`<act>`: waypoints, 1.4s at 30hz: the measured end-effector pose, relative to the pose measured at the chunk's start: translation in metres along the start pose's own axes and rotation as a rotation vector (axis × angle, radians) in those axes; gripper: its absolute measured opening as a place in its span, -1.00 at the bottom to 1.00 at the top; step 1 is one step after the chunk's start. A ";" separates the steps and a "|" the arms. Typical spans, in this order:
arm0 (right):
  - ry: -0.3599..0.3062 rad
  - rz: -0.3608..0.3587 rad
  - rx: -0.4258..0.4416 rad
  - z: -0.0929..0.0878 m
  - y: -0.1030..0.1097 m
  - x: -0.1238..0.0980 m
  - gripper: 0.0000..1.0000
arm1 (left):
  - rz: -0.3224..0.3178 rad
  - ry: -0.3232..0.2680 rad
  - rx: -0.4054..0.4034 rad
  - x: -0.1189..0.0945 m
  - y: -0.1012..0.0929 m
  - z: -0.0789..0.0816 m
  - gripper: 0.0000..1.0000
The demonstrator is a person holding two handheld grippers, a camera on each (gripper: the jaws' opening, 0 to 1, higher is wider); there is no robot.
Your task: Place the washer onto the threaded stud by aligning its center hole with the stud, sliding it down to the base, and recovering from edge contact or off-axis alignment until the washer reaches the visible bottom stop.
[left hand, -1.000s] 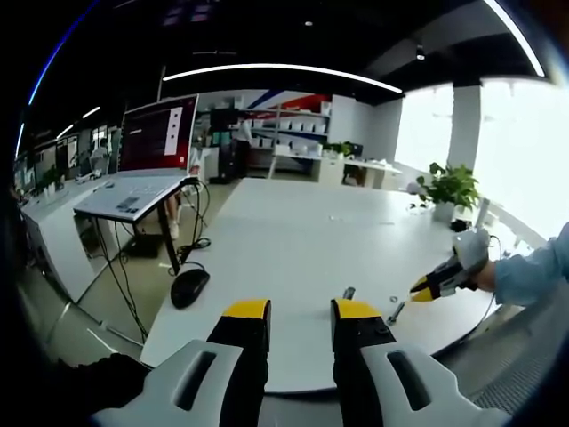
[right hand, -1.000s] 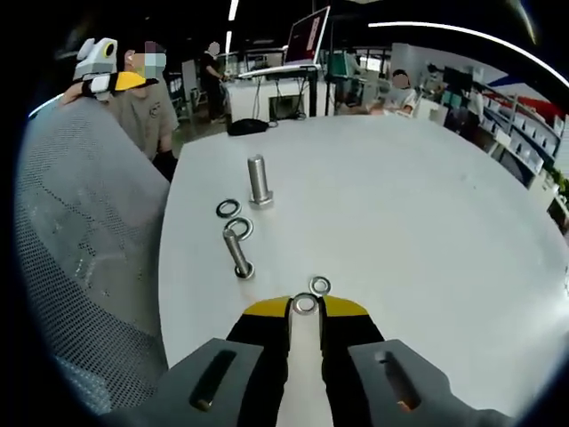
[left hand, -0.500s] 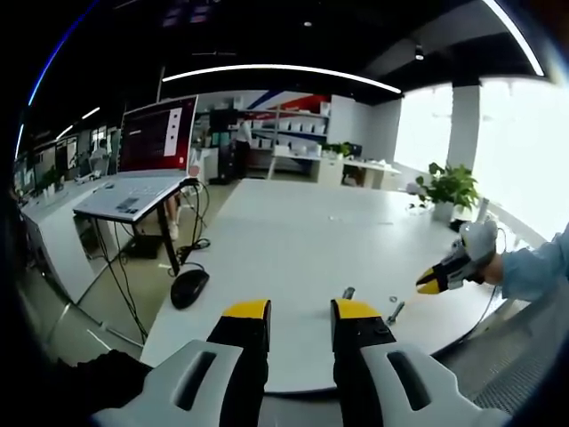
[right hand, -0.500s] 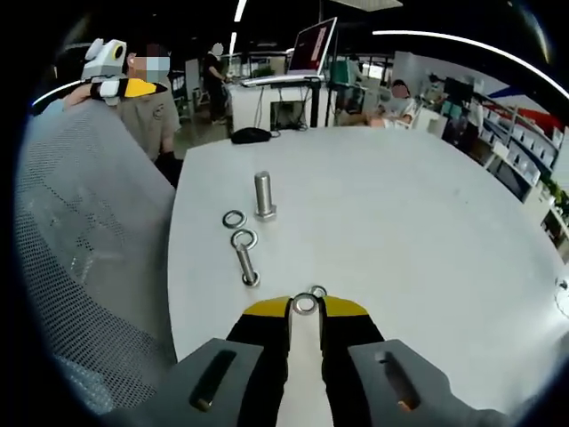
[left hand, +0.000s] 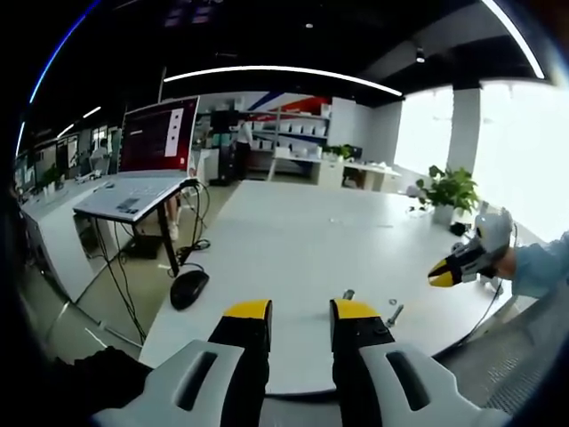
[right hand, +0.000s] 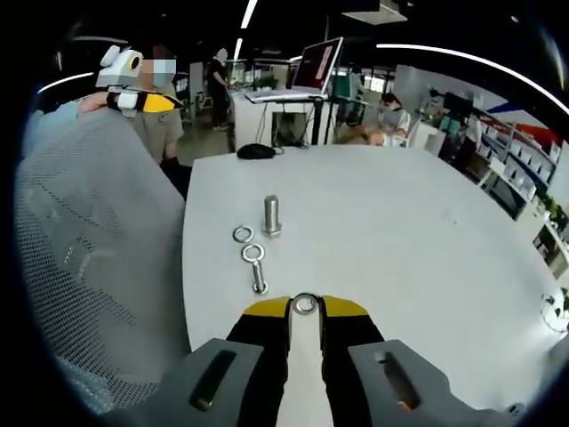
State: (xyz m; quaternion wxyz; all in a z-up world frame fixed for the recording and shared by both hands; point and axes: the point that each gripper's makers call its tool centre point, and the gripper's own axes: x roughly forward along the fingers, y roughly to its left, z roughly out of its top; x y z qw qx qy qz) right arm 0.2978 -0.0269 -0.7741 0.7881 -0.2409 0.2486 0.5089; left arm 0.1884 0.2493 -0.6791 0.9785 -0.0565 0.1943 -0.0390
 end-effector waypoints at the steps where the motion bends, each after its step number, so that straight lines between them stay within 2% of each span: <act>1: 0.002 0.000 -0.003 0.001 0.001 -0.001 -0.74 | 0.000 -0.003 -0.001 -0.001 0.000 0.000 -0.53; 5: 0.010 -0.002 -0.029 0.013 0.001 -0.003 -0.74 | -0.006 -0.017 -0.027 0.000 0.001 0.003 -0.55; 12: 0.029 0.019 -0.087 0.030 0.007 -0.012 -0.74 | -0.024 -0.015 -0.014 -0.001 -0.003 0.002 -0.56; 14: 0.034 0.019 -0.091 0.033 0.008 -0.014 -0.74 | -0.029 -0.017 -0.010 -0.001 -0.004 0.002 -0.49; 17: 0.041 0.005 -0.093 0.040 0.007 -0.018 -0.74 | -0.035 0.021 0.035 0.000 -0.007 -0.004 -0.44; 23: 0.036 -0.021 -0.107 0.058 0.009 -0.023 -0.74 | -0.090 0.036 0.028 0.001 -0.015 -0.005 -0.37; 25: 0.031 -0.023 -0.108 0.064 0.010 -0.024 -0.74 | -0.126 0.069 0.077 0.001 -0.023 -0.011 -0.27; 26: 0.030 -0.026 -0.103 0.065 0.010 -0.024 -0.74 | -0.124 0.076 0.104 0.001 -0.022 -0.013 -0.28; 28: 0.031 -0.036 -0.099 0.069 0.012 -0.024 -0.74 | -0.132 0.065 0.098 0.000 -0.022 -0.011 -0.30; 30: 0.036 -0.048 -0.097 0.072 0.012 -0.025 -0.74 | -0.175 0.043 0.054 0.000 -0.028 -0.008 -0.29; 32: 0.035 -0.059 -0.097 0.074 0.013 -0.027 -0.74 | -0.198 0.055 0.071 0.000 -0.031 -0.010 -0.31; 36: 0.048 -0.071 -0.104 0.077 0.016 -0.034 -0.74 | -0.229 0.036 0.063 -0.001 -0.035 -0.008 -0.35; 42: 0.061 -0.063 -0.113 0.082 0.015 -0.036 -0.74 | -0.240 0.030 0.051 -0.001 -0.036 -0.008 -0.38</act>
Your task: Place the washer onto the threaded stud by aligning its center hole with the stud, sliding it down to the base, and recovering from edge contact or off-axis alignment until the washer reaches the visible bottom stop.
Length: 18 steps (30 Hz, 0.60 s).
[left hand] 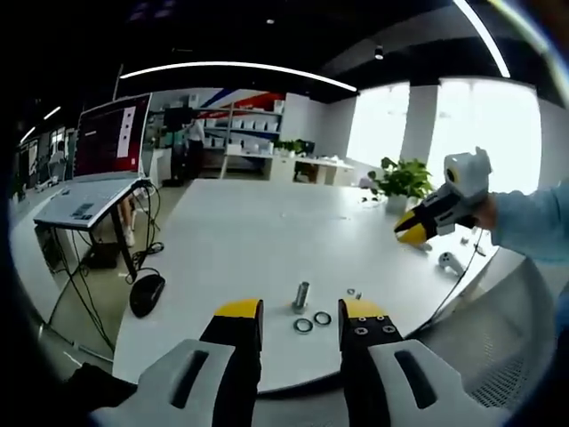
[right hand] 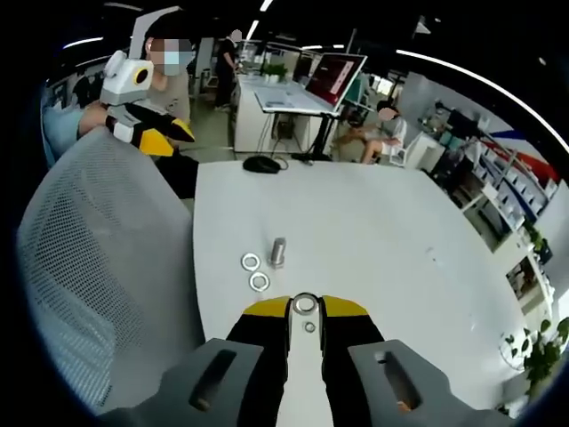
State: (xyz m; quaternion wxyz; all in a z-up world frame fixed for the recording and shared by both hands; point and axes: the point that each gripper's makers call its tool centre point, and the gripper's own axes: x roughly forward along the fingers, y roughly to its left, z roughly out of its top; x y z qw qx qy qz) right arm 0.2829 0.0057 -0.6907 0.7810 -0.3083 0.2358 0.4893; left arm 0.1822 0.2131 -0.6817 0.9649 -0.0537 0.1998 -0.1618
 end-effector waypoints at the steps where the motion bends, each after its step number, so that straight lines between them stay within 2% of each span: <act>1: 0.001 0.004 -0.006 0.001 0.000 0.000 -0.74 | 0.003 -0.004 -0.001 0.000 0.000 0.001 -0.39; 15: -0.015 0.099 -0.038 0.019 0.003 0.020 -0.74 | 0.020 -0.019 -0.009 -0.003 0.002 0.001 -0.39; 18: -0.039 0.120 -0.036 0.025 0.003 0.025 -0.74 | 0.023 -0.020 -0.005 -0.003 0.003 0.001 -0.39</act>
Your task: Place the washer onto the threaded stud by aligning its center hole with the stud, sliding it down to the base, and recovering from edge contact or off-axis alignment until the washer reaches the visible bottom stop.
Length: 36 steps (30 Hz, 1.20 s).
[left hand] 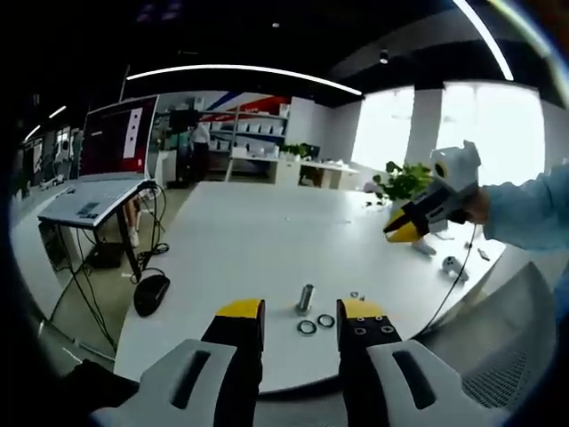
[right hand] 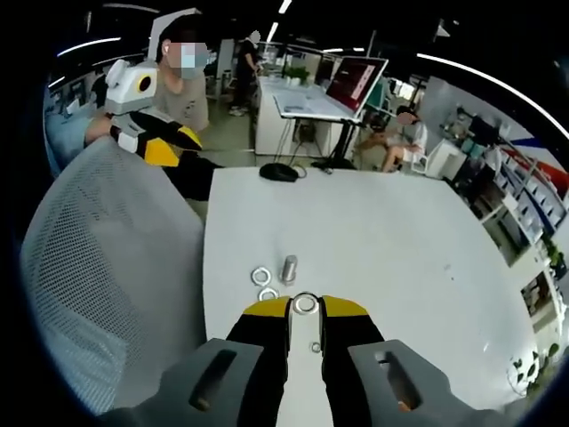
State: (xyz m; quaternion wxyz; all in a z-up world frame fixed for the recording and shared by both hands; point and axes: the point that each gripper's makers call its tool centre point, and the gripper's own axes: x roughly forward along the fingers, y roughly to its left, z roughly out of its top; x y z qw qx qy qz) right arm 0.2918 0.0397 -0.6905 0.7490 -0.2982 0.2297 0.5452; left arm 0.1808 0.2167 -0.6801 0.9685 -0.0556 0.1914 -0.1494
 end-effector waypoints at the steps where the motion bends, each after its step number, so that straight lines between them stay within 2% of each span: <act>1: -0.002 0.002 -0.002 0.001 0.000 0.001 -0.74 | -0.003 0.001 -0.002 0.000 0.000 0.000 -0.39; 9: -0.005 0.056 -0.058 0.000 0.011 0.016 -0.74 | 0.002 0.003 -0.009 0.001 0.001 0.000 -0.40; 15: -0.002 0.090 -0.061 0.000 0.016 0.026 -0.74 | 0.010 -0.008 -0.012 0.000 0.002 0.001 -0.41; 24: -0.008 0.120 -0.085 0.006 0.021 0.029 -0.74 | 0.014 -0.027 -0.017 -0.001 0.002 0.003 -0.41; 36: 0.022 0.147 -0.108 0.001 0.027 0.034 -0.74 | 0.024 -0.045 -0.022 -0.002 0.004 0.005 -0.41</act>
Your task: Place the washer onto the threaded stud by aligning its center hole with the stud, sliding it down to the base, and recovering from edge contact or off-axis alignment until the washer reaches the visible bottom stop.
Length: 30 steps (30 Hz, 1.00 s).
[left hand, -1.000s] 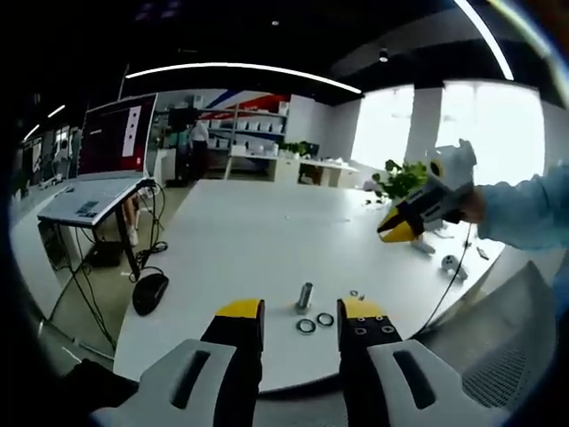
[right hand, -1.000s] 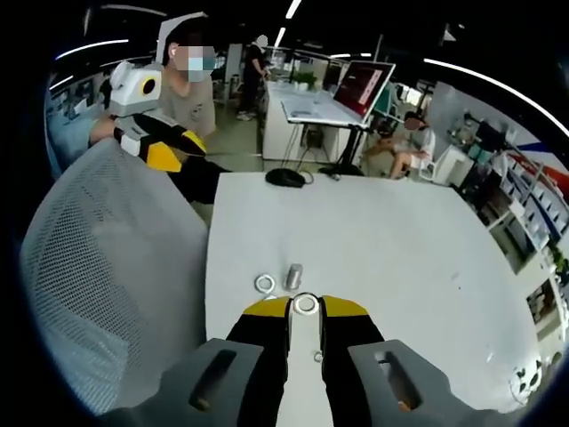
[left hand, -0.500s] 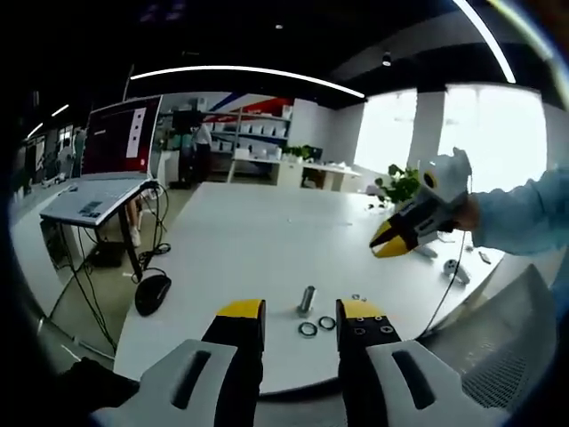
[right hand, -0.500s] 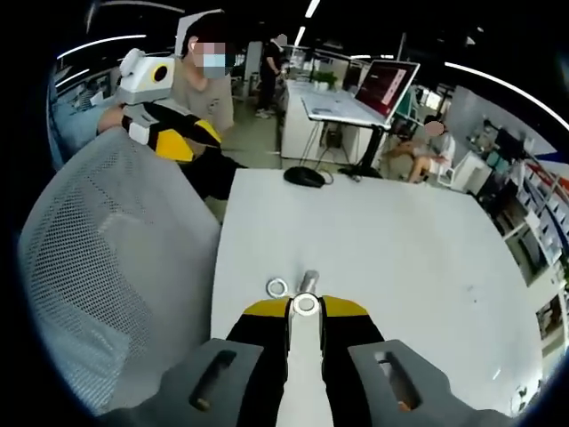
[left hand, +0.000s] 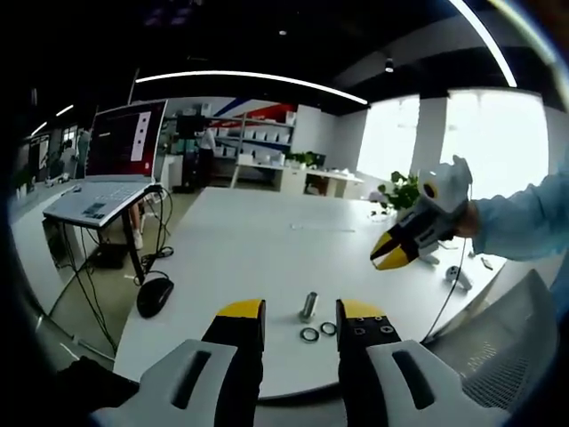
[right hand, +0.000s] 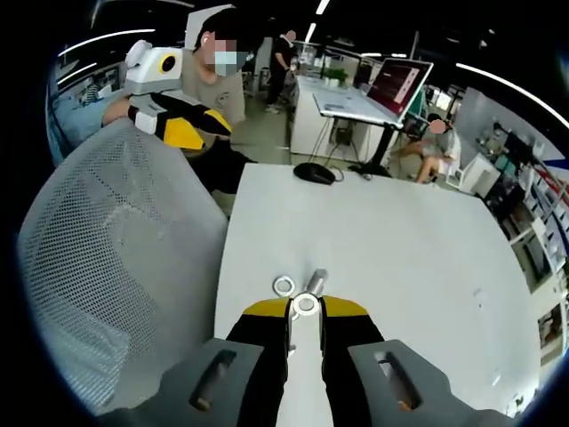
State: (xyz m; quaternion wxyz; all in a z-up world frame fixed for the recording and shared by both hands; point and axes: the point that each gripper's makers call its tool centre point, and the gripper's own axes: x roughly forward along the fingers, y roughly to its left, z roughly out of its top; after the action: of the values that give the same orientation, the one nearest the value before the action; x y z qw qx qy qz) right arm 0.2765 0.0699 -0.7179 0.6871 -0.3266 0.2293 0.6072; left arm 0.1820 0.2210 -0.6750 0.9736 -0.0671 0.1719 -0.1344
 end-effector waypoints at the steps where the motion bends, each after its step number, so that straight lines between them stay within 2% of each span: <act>1: 0.003 0.003 0.000 0.000 0.000 0.000 -0.74 | 0.001 -0.003 -0.001 0.000 0.000 0.000 -0.41; 10: 0.070 0.055 -0.030 -0.010 0.008 0.009 -0.74 | 0.003 -0.011 -0.001 -0.001 0.000 0.001 -0.40; 14: 0.119 0.065 -0.059 -0.020 0.010 0.012 -0.74 | 0.002 -0.012 -0.002 -0.001 0.000 0.001 -0.40; 25: 0.233 0.116 -0.068 -0.050 0.017 0.024 -0.74 | -0.003 -0.012 -0.009 -0.001 0.000 0.002 -0.42; 30: 0.269 0.140 -0.068 -0.058 0.020 0.030 -0.74 | -0.002 -0.014 -0.007 -0.001 0.000 0.002 -0.42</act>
State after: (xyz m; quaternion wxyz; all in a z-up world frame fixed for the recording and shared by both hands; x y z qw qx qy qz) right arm 0.2664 0.0495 -0.7817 0.5947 -0.4114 0.3208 0.6116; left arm 0.1815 0.2217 -0.6727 0.9744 -0.0716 0.1656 -0.1342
